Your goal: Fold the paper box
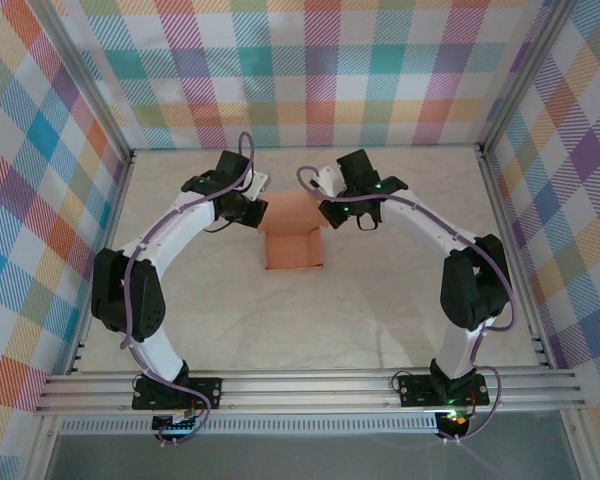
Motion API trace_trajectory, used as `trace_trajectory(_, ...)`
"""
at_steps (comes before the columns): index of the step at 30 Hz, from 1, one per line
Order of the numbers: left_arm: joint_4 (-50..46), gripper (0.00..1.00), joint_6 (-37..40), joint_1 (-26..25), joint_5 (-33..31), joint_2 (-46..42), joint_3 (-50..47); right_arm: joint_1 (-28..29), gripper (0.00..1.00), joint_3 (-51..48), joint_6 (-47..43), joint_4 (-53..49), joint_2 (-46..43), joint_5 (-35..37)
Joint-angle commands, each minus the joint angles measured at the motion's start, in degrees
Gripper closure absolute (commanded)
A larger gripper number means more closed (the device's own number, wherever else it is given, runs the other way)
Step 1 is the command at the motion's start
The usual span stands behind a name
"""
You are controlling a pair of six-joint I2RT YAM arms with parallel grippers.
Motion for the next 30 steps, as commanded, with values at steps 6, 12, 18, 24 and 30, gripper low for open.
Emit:
trace_trajectory(6, 10.08, 1.0, -21.13, -2.91, -7.96, -3.11, -3.13, 4.73, 1.0, -7.02, 35.32, 7.68, -4.16, 20.37)
trace_trajectory(12, 19.21, 1.0, -25.15, -6.78, -13.64, -4.72, -8.74, 9.24, 1.0, -13.9, 43.75, 17.84, -5.99, 28.59)
trace_trajectory(18, 29.37, 1.0, -27.07, -9.18, -18.07, -7.7, -16.24, 11.89, 1.0, -21.38, 47.62, 27.34, -7.43, 34.73)
trace_trajectory(24, 32.15, 1.0, -28.69, -11.04, -19.99, -9.13, -20.38, 13.95, 1.0, -24.05, 53.06, 27.34, -8.18, 38.67)
trace_trajectory(30, 33.77, 1.0, -30.0, -12.24, -20.86, -10.17, -23.19, 14.91, 1.0, -22.66, 60.38, 21.04, -8.67, 40.7)
